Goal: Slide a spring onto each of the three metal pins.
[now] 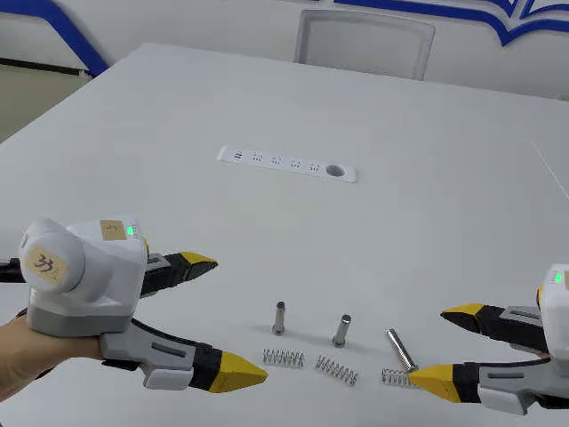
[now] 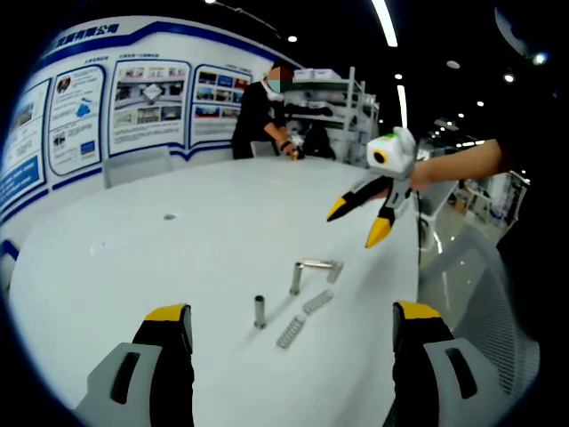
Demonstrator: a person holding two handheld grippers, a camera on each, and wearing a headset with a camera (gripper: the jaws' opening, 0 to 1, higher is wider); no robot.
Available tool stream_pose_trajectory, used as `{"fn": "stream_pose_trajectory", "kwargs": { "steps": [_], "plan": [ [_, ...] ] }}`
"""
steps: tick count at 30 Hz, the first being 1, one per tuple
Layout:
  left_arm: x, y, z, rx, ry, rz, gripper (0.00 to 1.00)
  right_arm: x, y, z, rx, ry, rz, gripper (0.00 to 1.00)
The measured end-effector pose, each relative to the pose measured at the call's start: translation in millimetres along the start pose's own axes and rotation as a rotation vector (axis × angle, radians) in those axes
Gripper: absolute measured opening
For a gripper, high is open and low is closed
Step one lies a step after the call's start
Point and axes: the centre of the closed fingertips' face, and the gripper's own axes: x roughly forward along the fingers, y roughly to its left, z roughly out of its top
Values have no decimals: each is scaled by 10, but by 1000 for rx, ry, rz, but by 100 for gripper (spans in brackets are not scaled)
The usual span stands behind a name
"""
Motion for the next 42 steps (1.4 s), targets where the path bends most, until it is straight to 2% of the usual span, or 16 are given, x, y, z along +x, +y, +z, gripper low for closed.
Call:
{"fn": "stream_pose_trajectory", "kwargs": {
  "steps": [6,10,19,23,27,33,36,42],
  "plan": [
    [-7,16,-72,-17,3,7,95,163,-92,-54,35,37,-10,52],
    [1,26,-124,-26,9,12,95,251,-116,-57,89,24,-3,47],
    [45,40,-132,-44,5,14,95,383,-206,-162,112,56,-24,43],
    [76,14,-126,-48,6,10,94,439,-234,-257,110,85,-40,41],
    [93,-9,-133,-51,10,5,94,490,-265,-324,120,108,-57,36],
    [93,-7,-154,-58,14,5,94,578,-347,-327,158,104,-80,29],
    [90,-1,-168,-63,16,7,93,603,-442,-349,172,114,-130,24],
    [81,8,-189,-70,20,12,93,650,-471,-399,210,137,-143,20]
  ]
}}
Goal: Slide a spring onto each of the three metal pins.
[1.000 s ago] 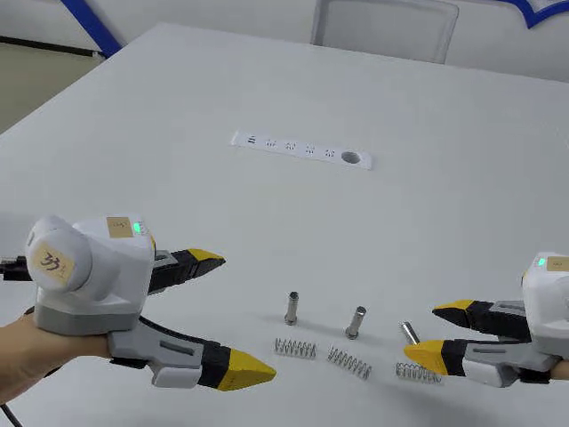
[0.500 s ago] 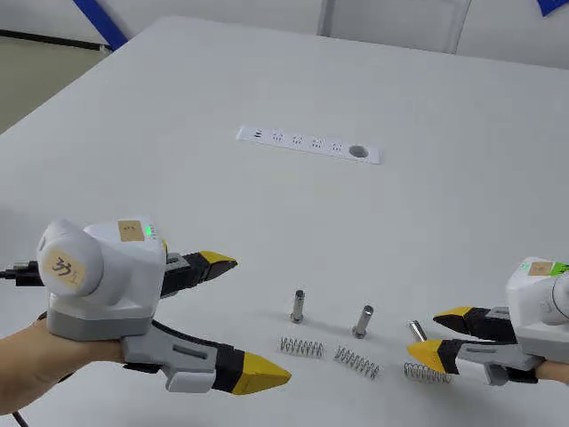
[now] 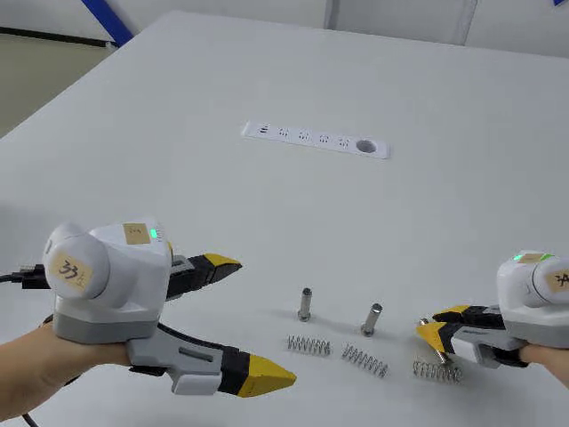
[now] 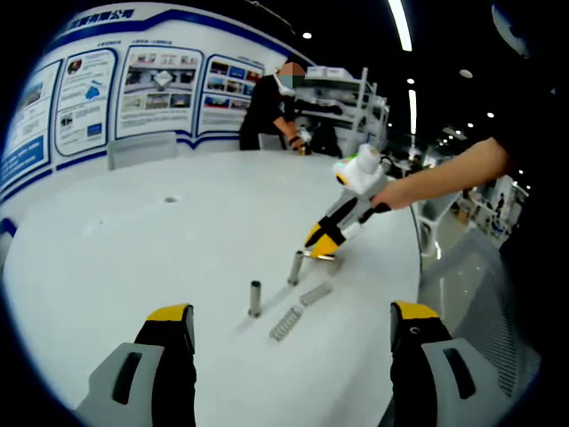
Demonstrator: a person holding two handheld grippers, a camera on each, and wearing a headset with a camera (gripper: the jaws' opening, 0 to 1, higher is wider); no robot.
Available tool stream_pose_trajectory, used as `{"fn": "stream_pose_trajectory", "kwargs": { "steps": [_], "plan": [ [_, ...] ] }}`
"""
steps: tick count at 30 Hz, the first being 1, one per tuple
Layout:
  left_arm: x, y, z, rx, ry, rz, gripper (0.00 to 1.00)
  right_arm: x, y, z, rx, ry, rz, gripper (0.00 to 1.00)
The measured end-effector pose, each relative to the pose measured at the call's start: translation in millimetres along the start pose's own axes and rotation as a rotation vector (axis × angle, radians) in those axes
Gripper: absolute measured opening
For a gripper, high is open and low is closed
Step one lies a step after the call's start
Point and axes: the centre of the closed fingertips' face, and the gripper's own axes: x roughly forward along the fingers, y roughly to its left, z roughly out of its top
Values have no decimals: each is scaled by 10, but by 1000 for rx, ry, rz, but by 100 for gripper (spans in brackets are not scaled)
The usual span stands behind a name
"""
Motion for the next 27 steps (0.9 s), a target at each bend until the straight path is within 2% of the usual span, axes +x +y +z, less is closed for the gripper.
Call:
{"fn": "stream_pose_trajectory", "kwargs": {
  "steps": [3,5,14,16,18,23,27],
  "plan": [
    [-8,1,30,-16,-16,-1,93,16,-13,-13,0,7,-14,18],
    [-13,16,42,-18,-23,3,93,35,7,-26,14,16,-6,16],
    [-46,38,18,-15,-16,10,92,79,12,-29,35,32,-33,14],
    [-51,47,24,-16,-20,17,92,81,-10,-32,-30,42,-50,11],
    [-53,51,23,-20,-21,19,92,88,27,-34,-18,47,-53,11],
    [-40,40,58,-22,-31,18,92,92,35,-53,-82,76,-77,9],
    [-31,18,90,-23,-42,16,92,92,5,-54,-46,76,-88,8]
  ]
}}
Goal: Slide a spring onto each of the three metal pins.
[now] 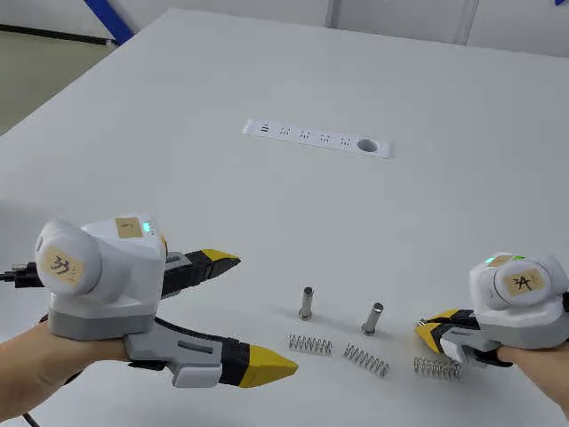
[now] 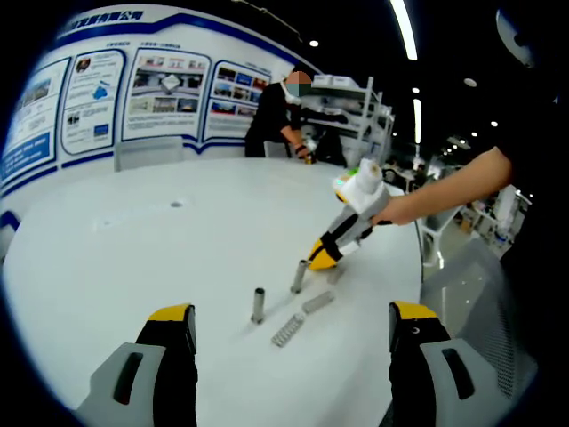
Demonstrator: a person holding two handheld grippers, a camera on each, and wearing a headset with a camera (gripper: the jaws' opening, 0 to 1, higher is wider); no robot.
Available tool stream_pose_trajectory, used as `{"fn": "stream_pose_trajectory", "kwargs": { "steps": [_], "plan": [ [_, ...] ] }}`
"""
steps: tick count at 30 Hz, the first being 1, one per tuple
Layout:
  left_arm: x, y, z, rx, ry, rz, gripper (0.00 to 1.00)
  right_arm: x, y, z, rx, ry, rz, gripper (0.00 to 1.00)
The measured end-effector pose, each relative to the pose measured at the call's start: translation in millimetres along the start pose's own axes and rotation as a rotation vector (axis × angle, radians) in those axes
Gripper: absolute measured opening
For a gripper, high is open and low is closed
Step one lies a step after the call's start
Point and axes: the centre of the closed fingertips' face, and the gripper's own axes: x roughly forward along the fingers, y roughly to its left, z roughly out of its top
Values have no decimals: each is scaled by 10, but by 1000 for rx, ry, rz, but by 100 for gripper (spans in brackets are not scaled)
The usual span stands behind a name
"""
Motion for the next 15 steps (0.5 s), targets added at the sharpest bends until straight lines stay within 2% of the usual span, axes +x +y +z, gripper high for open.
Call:
{"fn": "stream_pose_trajectory", "kwargs": {
  "steps": [7,11,15],
  "plan": [
    [-35,-34,-21,2,4,2,91,-14,-16,-1,63,-20,-16,8],
    [-67,-37,-22,-1,1,4,91,-65,-32,55,60,-69,-18,8],
    [-82,-29,-10,-3,-4,9,91,-122,-54,100,54,-93,-27,8]
  ]
}}
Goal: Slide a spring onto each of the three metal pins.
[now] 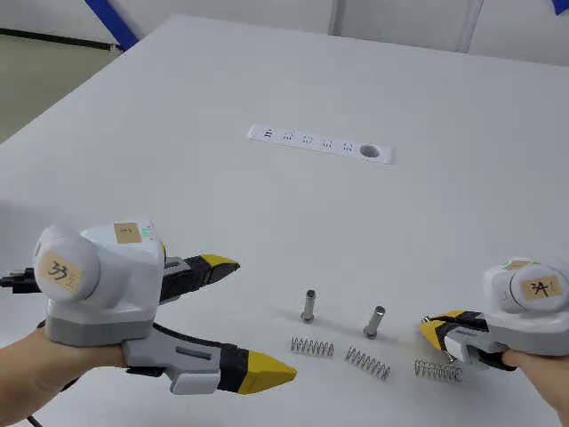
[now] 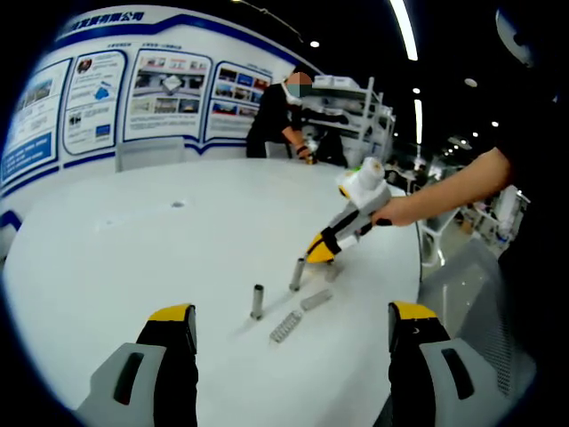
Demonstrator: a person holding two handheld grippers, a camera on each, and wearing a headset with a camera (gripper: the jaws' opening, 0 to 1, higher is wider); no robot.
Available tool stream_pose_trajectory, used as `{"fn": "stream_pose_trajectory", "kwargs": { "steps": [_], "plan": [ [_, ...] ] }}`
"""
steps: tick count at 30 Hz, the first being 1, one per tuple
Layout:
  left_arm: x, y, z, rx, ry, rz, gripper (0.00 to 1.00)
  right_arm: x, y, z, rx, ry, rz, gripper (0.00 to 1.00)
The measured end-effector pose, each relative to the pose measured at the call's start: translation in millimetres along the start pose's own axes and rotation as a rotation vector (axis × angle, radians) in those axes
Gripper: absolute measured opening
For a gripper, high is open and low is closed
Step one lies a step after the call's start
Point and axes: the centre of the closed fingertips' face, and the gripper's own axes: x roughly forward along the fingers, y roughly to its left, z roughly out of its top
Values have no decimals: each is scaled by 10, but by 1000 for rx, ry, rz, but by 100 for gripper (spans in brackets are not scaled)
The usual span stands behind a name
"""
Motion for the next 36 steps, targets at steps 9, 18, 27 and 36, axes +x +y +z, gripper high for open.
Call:
{"fn": "stream_pose_trajectory", "kwargs": {
  "steps": [9,18,27,36],
  "plan": [
    [-1,-70,30,7,-8,-8,91,-127,-1,65,3,-49,-16,8],
    [-40,-92,73,19,-15,-1,91,-232,-8,110,-8,-85,-30,8],
    [-62,-131,56,40,2,-7,91,-295,1,111,-3,-110,-36,8],
    [-74,-166,82,48,3,-15,91,-345,30,91,0,-149,-36,8]
  ]
}}
